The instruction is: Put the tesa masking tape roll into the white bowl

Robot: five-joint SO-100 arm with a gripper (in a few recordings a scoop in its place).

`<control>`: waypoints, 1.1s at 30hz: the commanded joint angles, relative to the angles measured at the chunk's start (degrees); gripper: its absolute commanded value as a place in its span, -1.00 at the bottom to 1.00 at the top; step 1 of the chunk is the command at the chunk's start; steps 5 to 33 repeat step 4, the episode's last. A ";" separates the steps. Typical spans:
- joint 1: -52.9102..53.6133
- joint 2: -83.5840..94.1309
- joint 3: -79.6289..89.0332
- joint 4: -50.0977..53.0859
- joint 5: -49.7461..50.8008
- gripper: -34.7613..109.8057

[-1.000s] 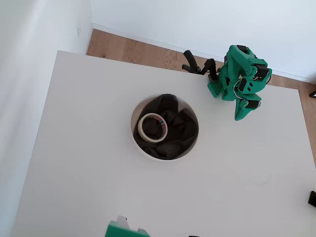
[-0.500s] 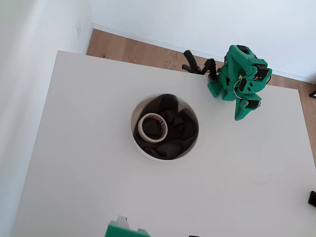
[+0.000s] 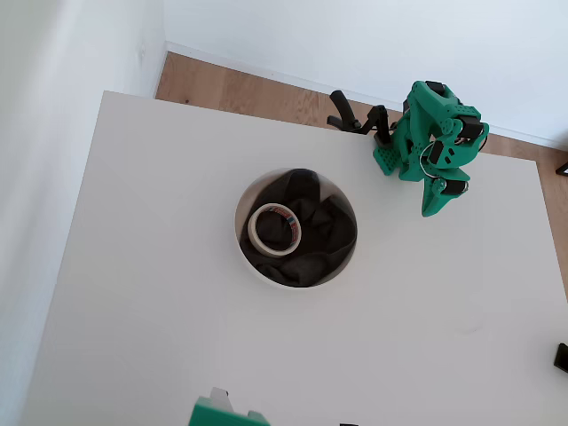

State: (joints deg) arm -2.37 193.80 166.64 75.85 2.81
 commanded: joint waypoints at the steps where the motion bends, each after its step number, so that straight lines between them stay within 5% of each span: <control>1: -1.23 0.53 0.00 0.88 0.53 -0.64; 33: -1.23 0.53 0.00 0.88 0.53 -0.64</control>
